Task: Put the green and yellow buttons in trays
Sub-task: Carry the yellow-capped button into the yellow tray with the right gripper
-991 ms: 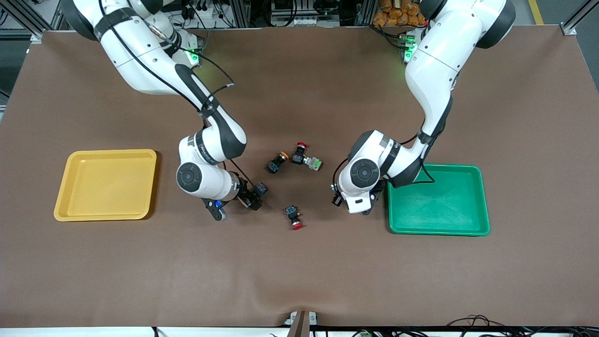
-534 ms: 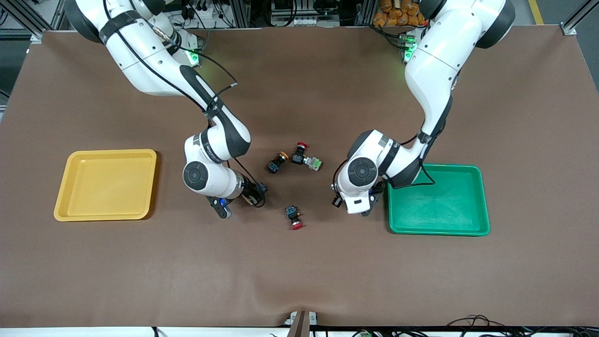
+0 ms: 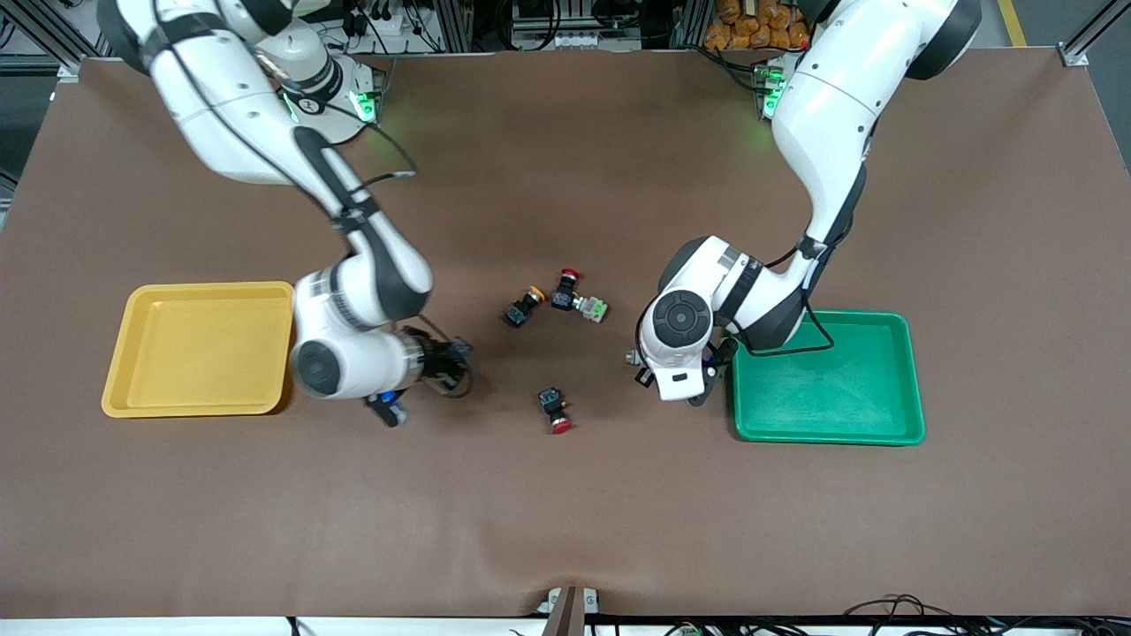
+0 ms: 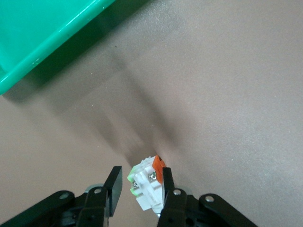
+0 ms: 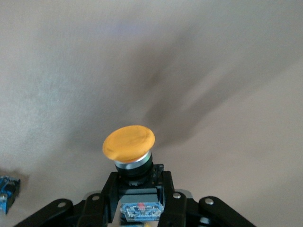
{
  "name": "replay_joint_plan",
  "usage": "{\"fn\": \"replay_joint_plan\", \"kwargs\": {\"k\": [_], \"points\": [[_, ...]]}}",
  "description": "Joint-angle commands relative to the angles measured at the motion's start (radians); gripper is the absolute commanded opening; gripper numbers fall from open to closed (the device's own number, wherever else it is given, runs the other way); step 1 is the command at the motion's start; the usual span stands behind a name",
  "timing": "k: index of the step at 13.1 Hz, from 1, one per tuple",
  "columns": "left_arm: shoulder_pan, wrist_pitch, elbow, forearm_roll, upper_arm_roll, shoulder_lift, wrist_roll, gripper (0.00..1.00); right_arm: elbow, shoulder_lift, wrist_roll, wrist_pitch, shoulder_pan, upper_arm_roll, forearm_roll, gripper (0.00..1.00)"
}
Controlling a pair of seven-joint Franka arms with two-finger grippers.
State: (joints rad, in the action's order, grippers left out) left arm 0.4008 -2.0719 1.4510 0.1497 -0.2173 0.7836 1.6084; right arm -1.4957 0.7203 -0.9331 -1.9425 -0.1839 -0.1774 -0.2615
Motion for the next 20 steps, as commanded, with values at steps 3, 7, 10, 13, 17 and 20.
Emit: {"fn": "replay_joint_plan", "kwargs": {"k": [3,7,10,13,17,20], "points": [[0.007,0.013,-0.004,0.01,0.004,0.0,0.013,0.56,0.003,-0.045,0.3,0.201,0.147,0.006,0.031,0.0],[0.007,0.001,-0.008,0.008,0.004,0.008,0.031,0.56,0.0,-0.056,0.647,0.353,0.199,0.149,0.042,0.0],[0.012,-0.005,-0.028,0.008,0.004,0.032,0.05,0.56,-0.006,-0.053,1.058,0.425,0.216,0.32,0.042,0.0],[0.009,-0.043,-0.029,0.008,0.006,0.04,0.087,0.59,-0.001,-0.041,1.306,0.413,0.237,0.403,0.102,0.0],[0.009,-0.065,-0.04,0.008,0.007,0.054,0.117,0.53,-0.008,-0.001,1.662,0.313,0.297,0.417,0.105,0.25],[0.007,-0.065,-0.041,0.007,0.006,0.054,0.12,0.52,-0.006,0.027,1.737,0.286,0.305,0.417,0.1,0.91]]}}
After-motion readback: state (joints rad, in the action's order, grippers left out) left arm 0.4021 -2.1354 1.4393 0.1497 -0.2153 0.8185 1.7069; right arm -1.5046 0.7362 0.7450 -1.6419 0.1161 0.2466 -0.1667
